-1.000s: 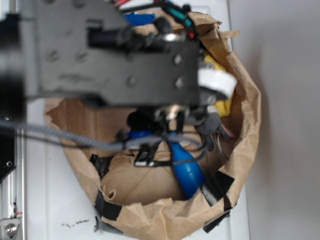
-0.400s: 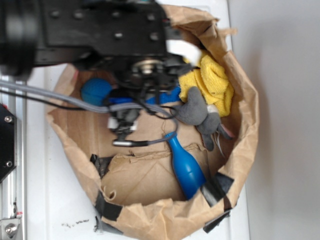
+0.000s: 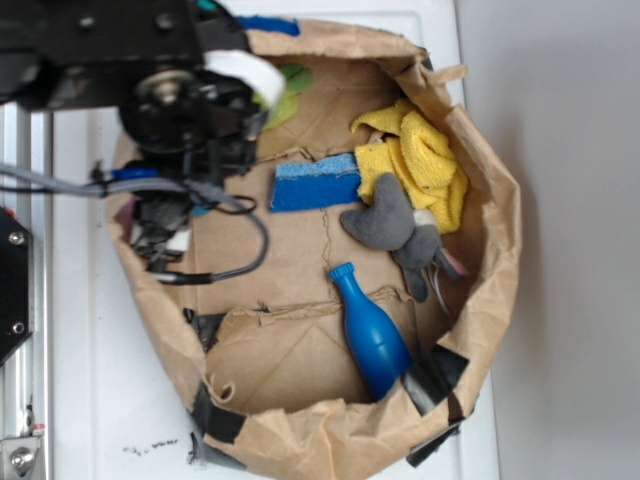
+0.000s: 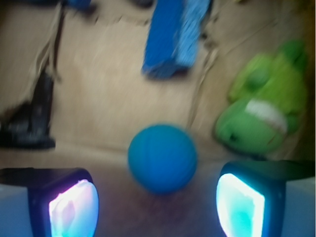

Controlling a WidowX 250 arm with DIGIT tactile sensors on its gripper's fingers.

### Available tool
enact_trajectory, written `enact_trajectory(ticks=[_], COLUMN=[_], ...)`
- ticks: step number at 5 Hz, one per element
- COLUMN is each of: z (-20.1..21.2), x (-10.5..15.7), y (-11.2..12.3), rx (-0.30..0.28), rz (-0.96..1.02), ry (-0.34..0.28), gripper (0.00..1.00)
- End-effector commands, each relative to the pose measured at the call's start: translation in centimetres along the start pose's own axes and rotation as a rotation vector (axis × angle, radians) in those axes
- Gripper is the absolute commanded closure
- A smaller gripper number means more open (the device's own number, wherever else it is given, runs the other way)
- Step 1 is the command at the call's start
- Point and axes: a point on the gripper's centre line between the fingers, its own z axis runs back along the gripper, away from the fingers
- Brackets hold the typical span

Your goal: Grab the blue ball.

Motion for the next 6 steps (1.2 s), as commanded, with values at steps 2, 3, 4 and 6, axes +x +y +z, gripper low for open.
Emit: enact_trajectory(ticks=[2,3,4,6], z=[-0.5,-0.5,-1.5,-5.1], x=[-0.1,-0.1,0.4,1.4], y=[2.1,2.4,2.5,1.0], rx=[0.015,0.012,0.014,-0.049], rz=[0.034,0.035,0.059,0.157], ry=[-0.04,-0.037,-0.043,-0.042], gripper=[0.0,0.0,0.0,0.0])
